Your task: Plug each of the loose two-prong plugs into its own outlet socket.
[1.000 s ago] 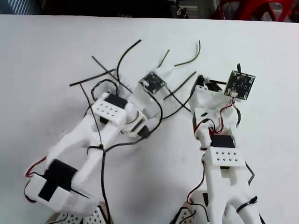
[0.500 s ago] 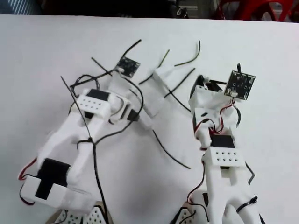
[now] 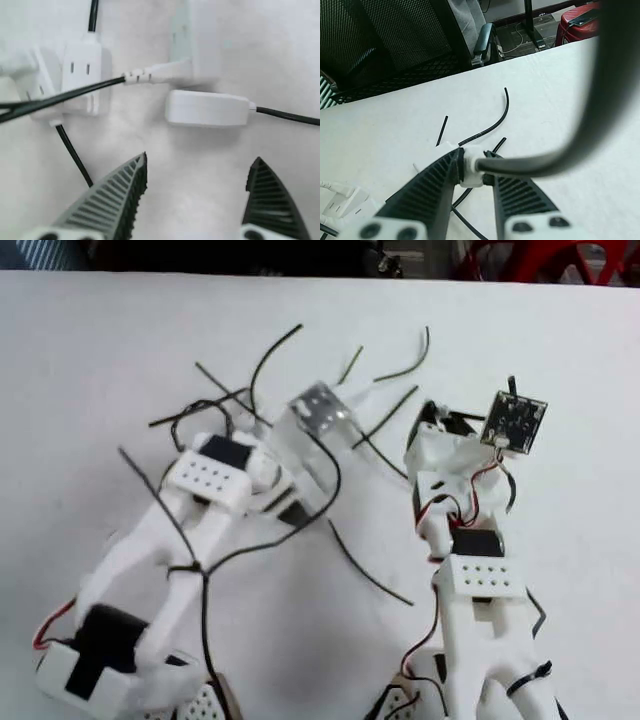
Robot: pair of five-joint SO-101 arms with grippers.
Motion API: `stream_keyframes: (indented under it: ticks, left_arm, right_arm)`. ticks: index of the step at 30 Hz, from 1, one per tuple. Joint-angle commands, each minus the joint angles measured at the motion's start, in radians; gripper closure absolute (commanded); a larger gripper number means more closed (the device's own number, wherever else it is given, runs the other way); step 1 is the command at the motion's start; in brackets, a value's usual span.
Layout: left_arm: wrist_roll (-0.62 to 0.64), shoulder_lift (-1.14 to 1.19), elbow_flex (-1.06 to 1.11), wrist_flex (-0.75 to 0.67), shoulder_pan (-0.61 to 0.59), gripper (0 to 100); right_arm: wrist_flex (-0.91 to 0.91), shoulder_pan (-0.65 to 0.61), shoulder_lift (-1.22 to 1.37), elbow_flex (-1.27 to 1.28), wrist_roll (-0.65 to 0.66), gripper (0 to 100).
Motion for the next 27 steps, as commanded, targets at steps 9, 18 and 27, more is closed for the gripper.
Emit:
stream_keyframes:
  ticks: [9, 18, 27]
  left_arm:
    - [-0.499, 0.101, -0.204, -0.003, 0.047, 68]
    - [-0.615, 0.245, -0.273, -0.006, 0.127, 68]
    - [-0.617, 0.401, -0.302, -0.064, 0.114, 72]
  right_arm:
    - [-0.021, 0.005, -0.004, -0.011, 0.043, 98.0]
    - [-0.022, 0.005, -0.004, -0.012, 0.044, 98.0]
    - [-0.022, 0.005, -0.004, -0.012, 0.044, 98.0]
